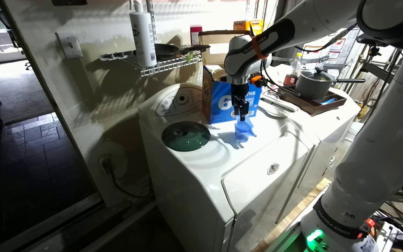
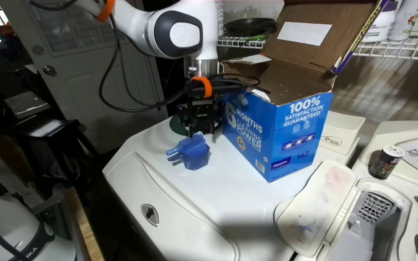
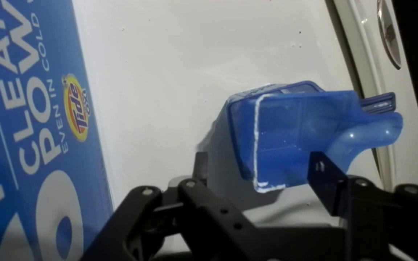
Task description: Pick up the top light blue measuring cup and turn it one hundred and eighty degrees until the handles on both measuring cups are aligned
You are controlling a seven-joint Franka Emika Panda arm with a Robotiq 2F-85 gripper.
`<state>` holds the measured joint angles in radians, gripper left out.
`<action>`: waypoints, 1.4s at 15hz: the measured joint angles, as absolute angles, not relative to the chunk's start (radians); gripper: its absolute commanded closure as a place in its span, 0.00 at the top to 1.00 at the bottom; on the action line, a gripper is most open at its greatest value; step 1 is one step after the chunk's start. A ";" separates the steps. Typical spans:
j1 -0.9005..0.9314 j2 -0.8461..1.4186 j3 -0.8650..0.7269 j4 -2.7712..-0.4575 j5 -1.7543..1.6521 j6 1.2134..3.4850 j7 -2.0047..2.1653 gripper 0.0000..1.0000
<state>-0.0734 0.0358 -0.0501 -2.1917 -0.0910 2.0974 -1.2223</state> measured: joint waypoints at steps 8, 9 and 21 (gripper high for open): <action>-0.045 -0.145 -0.033 -2.271 -0.092 2.101 -1.057 1.00; -0.045 -0.177 -0.033 -2.285 -0.093 2.100 -1.005 1.00; -0.045 -0.546 -0.056 -2.446 -0.089 2.077 -0.443 1.00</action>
<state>-0.0452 -0.5458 -0.0562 -2.4458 -0.0893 2.0772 -0.4426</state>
